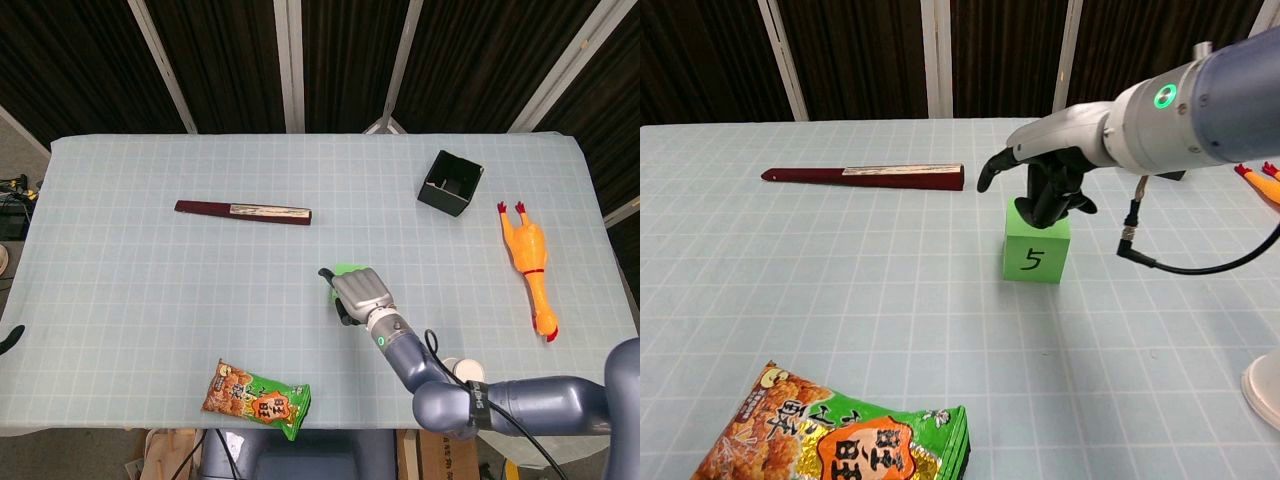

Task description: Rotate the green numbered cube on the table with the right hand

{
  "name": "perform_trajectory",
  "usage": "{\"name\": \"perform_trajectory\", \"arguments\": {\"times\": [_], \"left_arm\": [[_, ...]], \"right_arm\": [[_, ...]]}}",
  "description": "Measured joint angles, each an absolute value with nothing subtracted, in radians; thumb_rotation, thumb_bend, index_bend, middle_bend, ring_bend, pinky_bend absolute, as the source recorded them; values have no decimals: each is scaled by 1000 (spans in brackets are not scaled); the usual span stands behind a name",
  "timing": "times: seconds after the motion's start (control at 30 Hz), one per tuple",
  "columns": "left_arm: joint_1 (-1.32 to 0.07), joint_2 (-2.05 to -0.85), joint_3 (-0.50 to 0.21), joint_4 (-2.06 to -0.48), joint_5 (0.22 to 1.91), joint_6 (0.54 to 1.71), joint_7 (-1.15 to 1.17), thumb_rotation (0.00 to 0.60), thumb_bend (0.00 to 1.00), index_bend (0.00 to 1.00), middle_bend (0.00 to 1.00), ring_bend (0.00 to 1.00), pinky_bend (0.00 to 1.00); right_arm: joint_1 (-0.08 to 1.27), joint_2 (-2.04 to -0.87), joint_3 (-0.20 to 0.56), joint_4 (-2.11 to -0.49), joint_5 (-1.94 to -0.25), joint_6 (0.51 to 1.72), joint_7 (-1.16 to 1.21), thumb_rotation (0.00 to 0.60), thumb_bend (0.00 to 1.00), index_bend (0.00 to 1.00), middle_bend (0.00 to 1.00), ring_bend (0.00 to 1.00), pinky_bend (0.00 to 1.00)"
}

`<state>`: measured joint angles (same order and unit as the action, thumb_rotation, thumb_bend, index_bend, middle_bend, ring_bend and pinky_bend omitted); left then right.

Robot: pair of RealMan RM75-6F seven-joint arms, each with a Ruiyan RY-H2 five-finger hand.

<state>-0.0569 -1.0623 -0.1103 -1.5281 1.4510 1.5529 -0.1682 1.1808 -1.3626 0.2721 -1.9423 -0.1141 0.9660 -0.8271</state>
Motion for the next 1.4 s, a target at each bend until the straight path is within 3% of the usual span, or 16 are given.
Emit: {"name": "perform_trajectory", "arguments": {"times": [0.47, 1.4], "left_arm": [[-60, -1057, -110, -1533, 1442, 1540, -162, 600, 269, 0, 0, 0, 12], [-71, -1055, -101, -1530, 1446, 1519, -129, 600, 269, 0, 0, 0, 12]], "right_arm": [[1301, -1445, 240, -1865, 8, 989, -848, 600, 750, 132, 856, 853, 726], [1356, -1421, 153, -1860, 103, 962, -868, 600, 750, 162, 857, 853, 726]]}}
